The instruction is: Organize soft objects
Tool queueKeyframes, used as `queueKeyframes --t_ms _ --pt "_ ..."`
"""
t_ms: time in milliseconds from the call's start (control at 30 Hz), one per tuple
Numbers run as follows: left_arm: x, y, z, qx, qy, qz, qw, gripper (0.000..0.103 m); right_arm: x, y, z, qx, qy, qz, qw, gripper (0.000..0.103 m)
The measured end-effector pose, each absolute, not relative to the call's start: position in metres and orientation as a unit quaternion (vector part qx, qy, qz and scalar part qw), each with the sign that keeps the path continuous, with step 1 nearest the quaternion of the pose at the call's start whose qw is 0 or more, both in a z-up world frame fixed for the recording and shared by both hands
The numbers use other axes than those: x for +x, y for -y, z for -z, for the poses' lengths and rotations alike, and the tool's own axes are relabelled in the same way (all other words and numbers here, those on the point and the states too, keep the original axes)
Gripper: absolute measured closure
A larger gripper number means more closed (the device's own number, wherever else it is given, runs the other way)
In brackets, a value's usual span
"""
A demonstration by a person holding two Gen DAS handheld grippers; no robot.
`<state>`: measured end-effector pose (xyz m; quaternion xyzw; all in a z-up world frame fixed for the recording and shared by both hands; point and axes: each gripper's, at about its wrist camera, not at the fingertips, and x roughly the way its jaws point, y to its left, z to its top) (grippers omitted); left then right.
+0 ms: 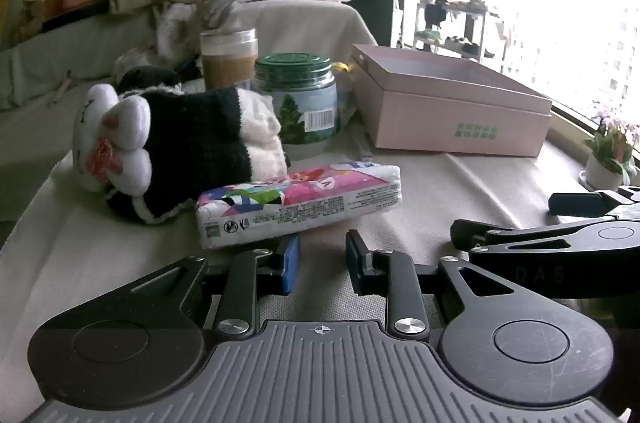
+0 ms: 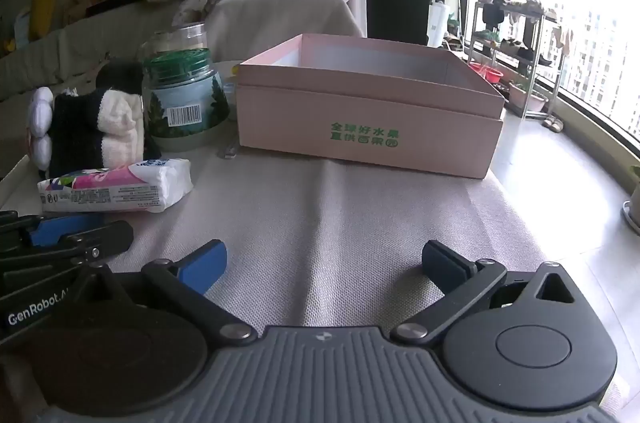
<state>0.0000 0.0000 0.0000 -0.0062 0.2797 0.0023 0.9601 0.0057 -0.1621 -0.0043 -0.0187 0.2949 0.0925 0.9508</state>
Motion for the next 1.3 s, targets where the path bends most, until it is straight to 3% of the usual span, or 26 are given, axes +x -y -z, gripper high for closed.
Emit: queueKeyframes --t_ms 1300 --pt "-0.0001 0.0003 0.0002 0.000 -0.277 -0.004 0.961 0.074 0.0025 0.1634 0.0056 -0.019 -0.288 -0.093 0.953 0.000"
